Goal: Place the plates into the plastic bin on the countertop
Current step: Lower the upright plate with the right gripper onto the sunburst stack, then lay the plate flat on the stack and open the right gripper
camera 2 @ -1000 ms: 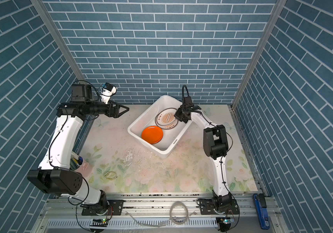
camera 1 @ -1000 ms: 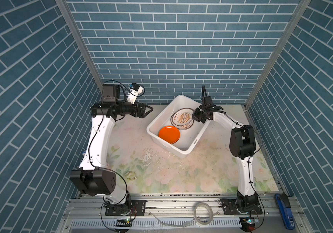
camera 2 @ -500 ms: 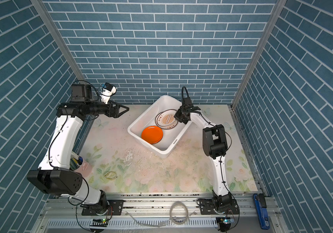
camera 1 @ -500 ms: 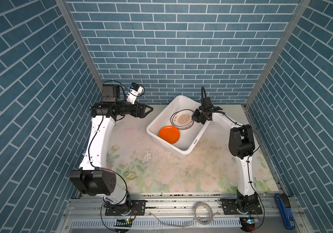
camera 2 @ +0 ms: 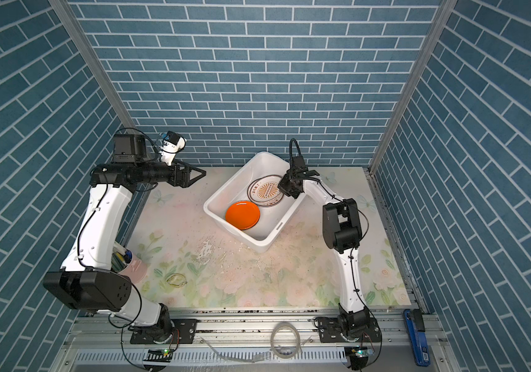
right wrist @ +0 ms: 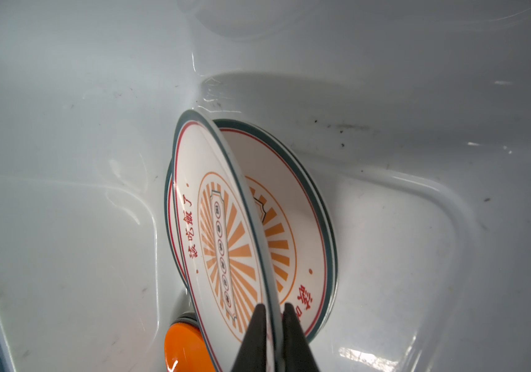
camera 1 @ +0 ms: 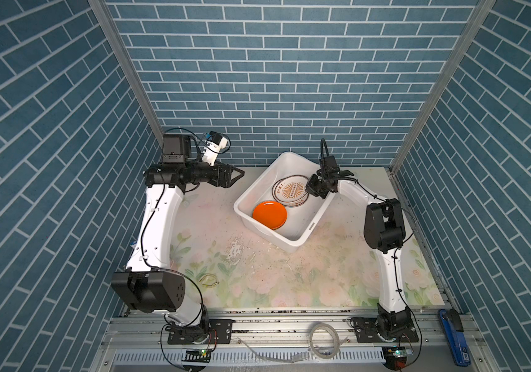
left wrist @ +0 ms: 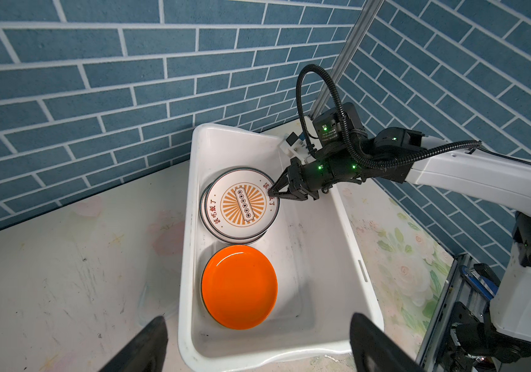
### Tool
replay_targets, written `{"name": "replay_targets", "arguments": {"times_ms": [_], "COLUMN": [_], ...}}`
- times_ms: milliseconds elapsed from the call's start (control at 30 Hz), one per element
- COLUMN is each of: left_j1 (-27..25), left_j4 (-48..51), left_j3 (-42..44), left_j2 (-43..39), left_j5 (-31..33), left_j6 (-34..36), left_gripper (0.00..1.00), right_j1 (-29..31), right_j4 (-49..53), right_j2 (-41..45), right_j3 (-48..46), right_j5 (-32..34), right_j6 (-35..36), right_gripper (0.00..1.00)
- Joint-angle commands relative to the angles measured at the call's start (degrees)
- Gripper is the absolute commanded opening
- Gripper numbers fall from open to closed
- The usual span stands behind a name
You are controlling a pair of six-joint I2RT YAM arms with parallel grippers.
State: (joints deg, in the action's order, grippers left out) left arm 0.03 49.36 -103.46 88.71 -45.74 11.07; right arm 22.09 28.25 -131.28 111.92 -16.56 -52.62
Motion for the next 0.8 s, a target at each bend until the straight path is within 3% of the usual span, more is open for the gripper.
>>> {"name": "replay_targets", "arguments": {"times_ms": [0, 767], "left_j1": [0.0, 0.0], "left_j4": [-0.2, -0.2], "left_j3": [0.3, 1.7], "left_j2": [-0.9, -1.5], "left_j5": [-1.0, -1.2], "left_j6": [-0.3, -0.1], "left_gripper": [0.9, 0.89], "right_j1": [0.5, 0.4], "right_j4": [0.6, 2.2], "right_j2": [-1.0, -1.4], "right_j3": [1.8, 0.8], "right_j5": [-0.3, -0.1], "right_j6": [-1.1, -0.9], "right_gripper": [0.14, 0.18]}}
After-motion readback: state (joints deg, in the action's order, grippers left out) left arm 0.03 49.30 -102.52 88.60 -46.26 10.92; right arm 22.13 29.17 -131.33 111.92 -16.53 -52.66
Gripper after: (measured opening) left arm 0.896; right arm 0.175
